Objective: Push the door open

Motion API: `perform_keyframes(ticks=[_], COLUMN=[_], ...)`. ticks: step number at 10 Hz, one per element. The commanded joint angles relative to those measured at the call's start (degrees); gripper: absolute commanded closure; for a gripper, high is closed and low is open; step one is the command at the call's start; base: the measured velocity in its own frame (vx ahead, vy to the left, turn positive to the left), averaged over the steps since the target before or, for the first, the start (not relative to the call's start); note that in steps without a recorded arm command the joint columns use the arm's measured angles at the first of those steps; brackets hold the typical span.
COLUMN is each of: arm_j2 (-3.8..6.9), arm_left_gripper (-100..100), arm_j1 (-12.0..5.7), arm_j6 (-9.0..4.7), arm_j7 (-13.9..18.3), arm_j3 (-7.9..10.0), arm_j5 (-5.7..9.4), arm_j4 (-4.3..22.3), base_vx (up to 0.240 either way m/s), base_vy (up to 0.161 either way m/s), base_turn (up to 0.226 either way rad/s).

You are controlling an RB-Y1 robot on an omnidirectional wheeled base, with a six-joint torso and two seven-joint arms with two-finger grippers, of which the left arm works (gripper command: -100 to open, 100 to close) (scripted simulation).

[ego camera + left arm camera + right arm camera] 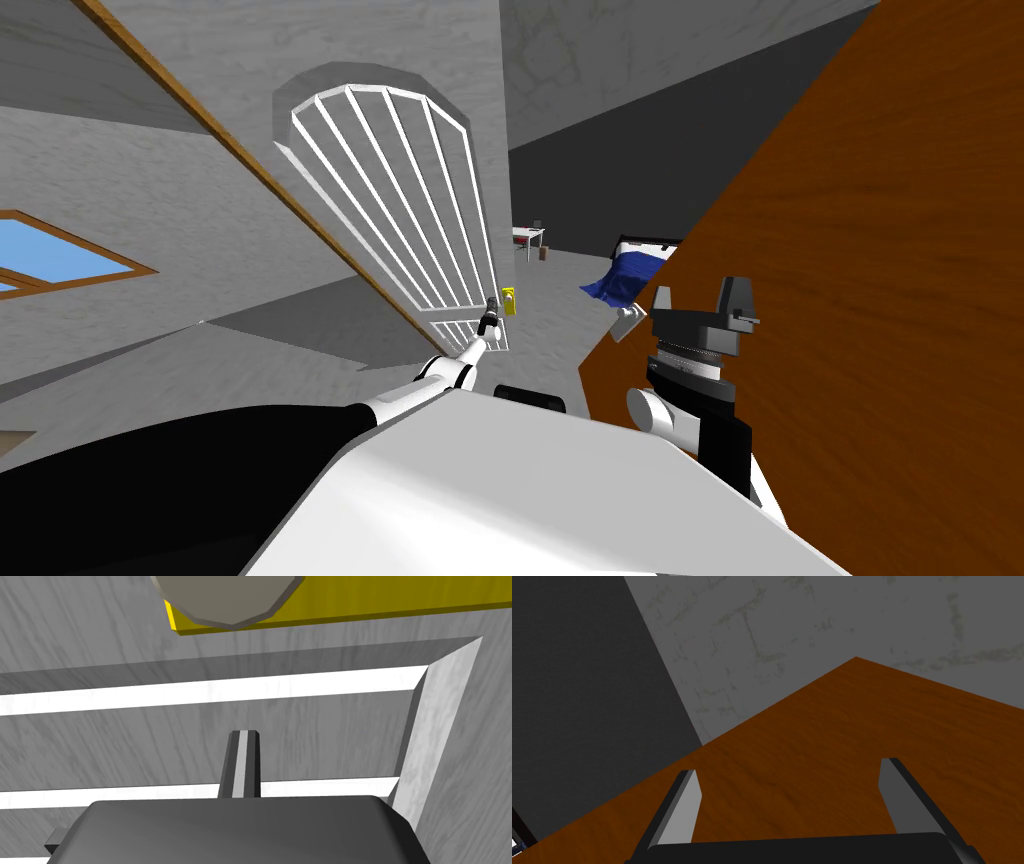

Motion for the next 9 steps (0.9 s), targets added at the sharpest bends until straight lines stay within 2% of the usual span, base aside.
perform_keyframes(ticks=[1, 3, 5, 7, 9], arm_j2=[-0.36, -1.53, -4.05, -6.08, -7.11], arm_left_gripper=[-100, -100, -100, -100, -100], arm_j1=[-0.13, -0.61, -1.15, -1.43, -1.54], arm_j6=[0.78, 1.27, 1.82, 2.11, 2.22], arm_j7=[0.15, 0.29, 0.44, 0.52, 0.55], arm_j3=[-0.85, -1.83, -2.92, -3.49, -3.72], arm_j5=[-0.47, -0.96, -1.51, -1.8, -1.92], arm_j4=[-0.11, 0.3, 0.75, 0.98, 1.07], base_vx=[-0.12, -0.193, -0.222, -0.111, -0.082], base_vy=[0.031, -0.011, -0.075, -0.141, -0.2], base_turn=[0.301, 0.274, 0.257, 0.117, 0.046])
